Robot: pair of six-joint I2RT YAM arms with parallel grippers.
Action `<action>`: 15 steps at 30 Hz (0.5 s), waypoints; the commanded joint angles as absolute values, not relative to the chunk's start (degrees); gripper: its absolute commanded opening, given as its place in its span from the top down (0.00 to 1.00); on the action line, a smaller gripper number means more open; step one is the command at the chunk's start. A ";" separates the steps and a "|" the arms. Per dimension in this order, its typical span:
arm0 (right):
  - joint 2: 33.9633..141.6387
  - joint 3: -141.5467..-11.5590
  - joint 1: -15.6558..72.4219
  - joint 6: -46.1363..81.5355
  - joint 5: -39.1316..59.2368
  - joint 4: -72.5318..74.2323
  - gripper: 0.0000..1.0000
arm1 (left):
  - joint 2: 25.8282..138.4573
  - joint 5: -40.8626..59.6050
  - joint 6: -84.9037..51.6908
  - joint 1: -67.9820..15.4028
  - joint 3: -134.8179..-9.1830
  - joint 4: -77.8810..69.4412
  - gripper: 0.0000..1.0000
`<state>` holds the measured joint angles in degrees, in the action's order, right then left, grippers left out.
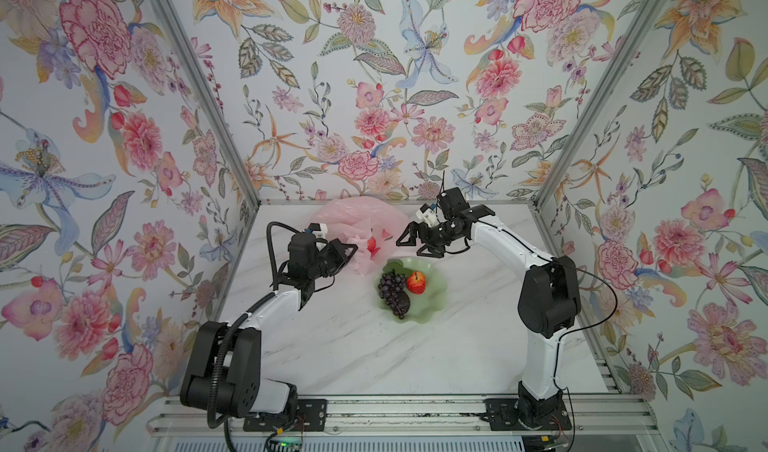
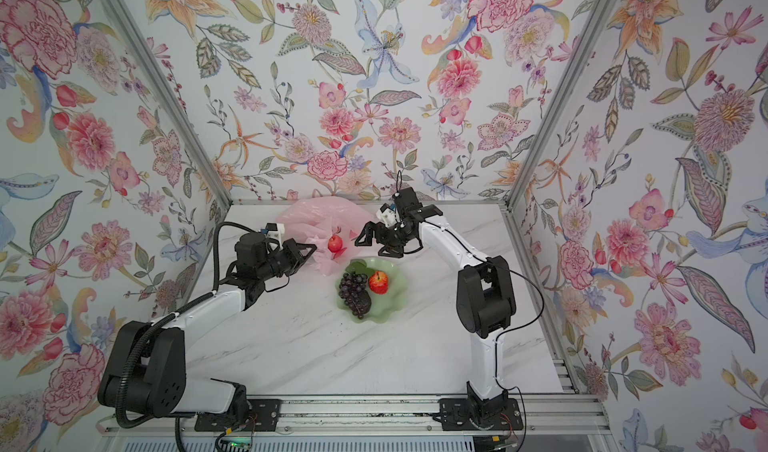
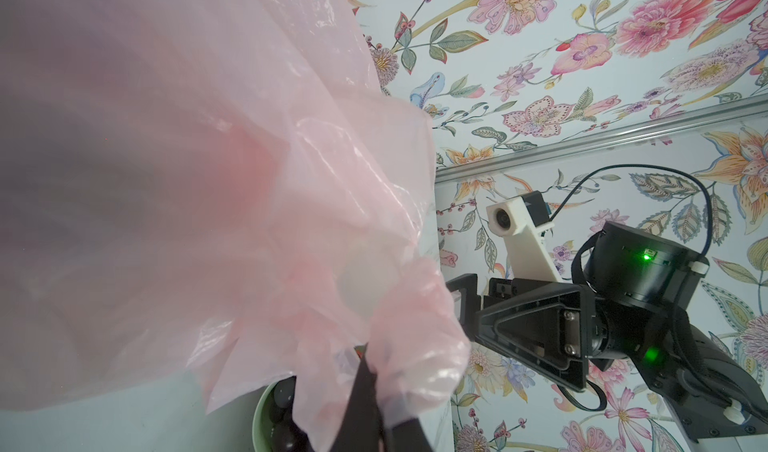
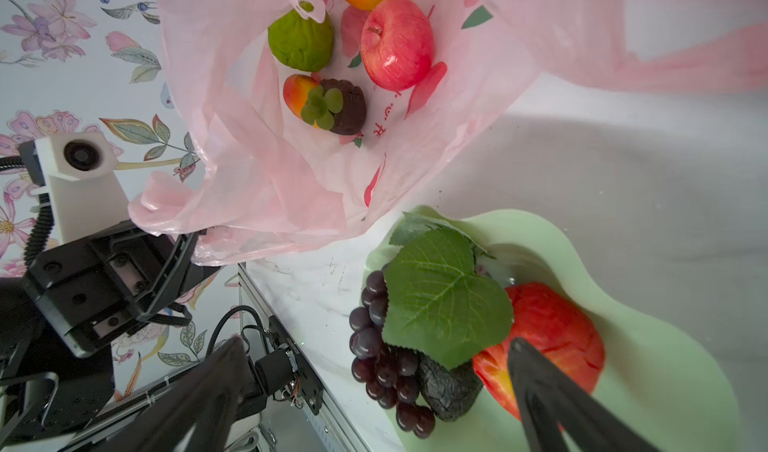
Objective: Place the fruits into the plastic bag
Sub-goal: 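Withdraw the right gripper from the bag and move it over the dish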
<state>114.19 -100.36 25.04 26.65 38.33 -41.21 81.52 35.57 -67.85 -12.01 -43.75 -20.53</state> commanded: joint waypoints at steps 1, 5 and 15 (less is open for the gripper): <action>111.54 -99.44 24.79 23.27 35.85 -44.82 0.01 | 80.65 34.89 -66.88 -11.96 -42.89 -19.86 1.00; 111.02 -99.30 24.84 21.71 34.44 -46.60 0.01 | 80.50 34.84 -66.97 -12.11 -42.72 -19.88 1.00; 110.95 -102.11 26.79 15.25 27.07 -53.98 0.01 | 80.02 34.63 -67.39 -12.07 -41.78 -20.65 1.00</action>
